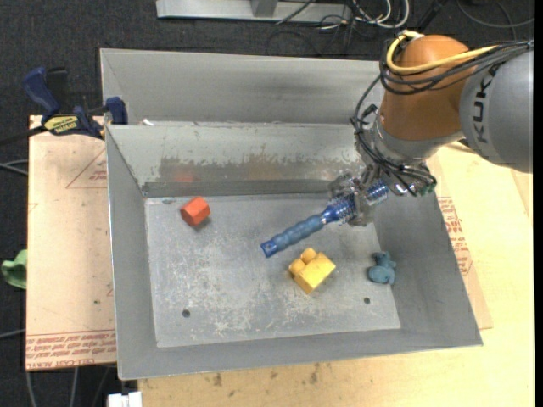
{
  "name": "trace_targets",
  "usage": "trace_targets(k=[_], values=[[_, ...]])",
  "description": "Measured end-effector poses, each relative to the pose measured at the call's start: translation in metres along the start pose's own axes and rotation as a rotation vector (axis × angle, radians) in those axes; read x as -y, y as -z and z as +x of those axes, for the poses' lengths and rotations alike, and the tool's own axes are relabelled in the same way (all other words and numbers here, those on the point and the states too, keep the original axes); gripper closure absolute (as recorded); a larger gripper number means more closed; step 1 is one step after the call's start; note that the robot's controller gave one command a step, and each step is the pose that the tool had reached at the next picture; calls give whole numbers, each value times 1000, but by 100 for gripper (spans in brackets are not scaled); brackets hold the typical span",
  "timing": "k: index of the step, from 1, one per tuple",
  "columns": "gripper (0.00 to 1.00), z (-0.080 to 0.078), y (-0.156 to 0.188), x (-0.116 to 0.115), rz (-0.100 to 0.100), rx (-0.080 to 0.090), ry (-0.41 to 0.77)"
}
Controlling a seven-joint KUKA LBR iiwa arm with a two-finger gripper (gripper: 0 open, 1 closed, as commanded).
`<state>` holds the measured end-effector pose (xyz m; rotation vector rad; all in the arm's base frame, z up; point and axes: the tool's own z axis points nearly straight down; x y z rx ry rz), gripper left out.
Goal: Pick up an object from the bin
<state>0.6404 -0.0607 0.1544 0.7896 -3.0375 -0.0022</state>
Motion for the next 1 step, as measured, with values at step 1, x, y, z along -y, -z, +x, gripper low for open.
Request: trace_targets(k=[1], values=[[100, -10, 164, 12, 9, 13, -3]])
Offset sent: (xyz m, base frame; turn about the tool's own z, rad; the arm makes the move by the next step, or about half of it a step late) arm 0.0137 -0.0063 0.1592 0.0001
